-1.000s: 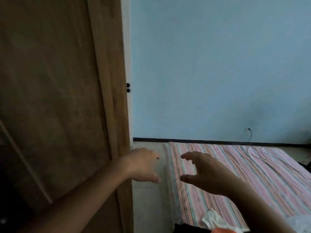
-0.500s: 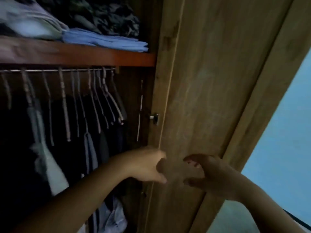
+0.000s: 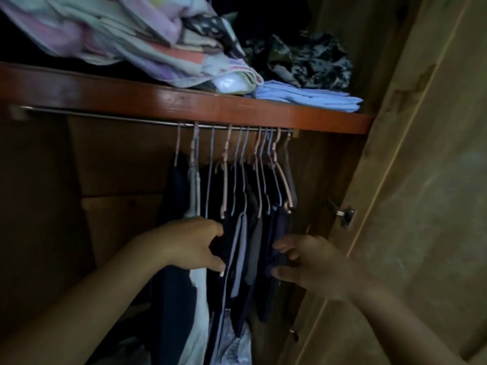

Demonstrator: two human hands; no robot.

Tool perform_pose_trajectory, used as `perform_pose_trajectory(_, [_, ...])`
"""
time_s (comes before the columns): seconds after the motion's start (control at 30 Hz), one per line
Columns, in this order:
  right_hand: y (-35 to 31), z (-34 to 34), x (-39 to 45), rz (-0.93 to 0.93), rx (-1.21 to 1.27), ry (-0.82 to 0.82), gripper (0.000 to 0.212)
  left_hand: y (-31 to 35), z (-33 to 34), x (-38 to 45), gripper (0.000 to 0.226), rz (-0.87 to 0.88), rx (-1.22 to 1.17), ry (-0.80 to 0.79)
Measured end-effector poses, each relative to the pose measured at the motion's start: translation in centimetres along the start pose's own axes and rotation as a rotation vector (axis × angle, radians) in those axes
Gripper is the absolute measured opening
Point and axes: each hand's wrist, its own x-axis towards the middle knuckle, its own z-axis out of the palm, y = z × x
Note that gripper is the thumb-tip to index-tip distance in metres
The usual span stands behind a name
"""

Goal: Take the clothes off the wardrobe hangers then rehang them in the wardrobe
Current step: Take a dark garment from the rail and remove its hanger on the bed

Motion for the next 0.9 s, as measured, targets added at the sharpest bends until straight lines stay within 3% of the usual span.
perform_pose_trajectory(0.13, [-4.6, 0.1, 5.1, -0.107, 0.078, -0.031, 0.05, -3.8, -1.1, -0.7, 0.051, -0.138, -0.001, 0.111])
perform_pose_trajectory(0.27, [-9.5, 1.1, 10.3, -0.151, 0.147, 0.006, 0.042, -7.2, -1.0, -0.7, 0.04, -0.331, -0.042, 0.187])
perform_pose_trajectory(0.43, [-14.1, 2.9, 16.7, -0.18, 0.15, 0.013, 0.03, -10.6, -0.8, -1.2, 0.015, -0.404, -0.149, 0.243])
perform_pose_trajectory(0.5, [-15.3, 3.6, 18.8, -0.145, 0.165, 0.03, 0.033, -11.5, -0.6, -1.5, 0.019, -0.418, -0.189, 0.251])
perform_pose_trajectory(0.6, [-16.6, 4.8, 21.6, -0.094, 0.262, 0.029, 0.05, -12.9, -0.1, -1.8, 0.05, -0.453, -0.219, 0.257])
perform_pose_trajectory(0.8, [-18.0, 6.6, 25.1, 0.032, 0.384, -0.048, 0.027, -14.5, 0.6, -2.0, 0.043, -0.433, -0.235, 0.27])
perform_pose_trajectory(0.9, [-18.1, 7.3, 26.0, 0.087, 0.416, -0.067, 0.025, -14.6, 0.7, -1.7, 0.021, -0.45, -0.203, 0.313])
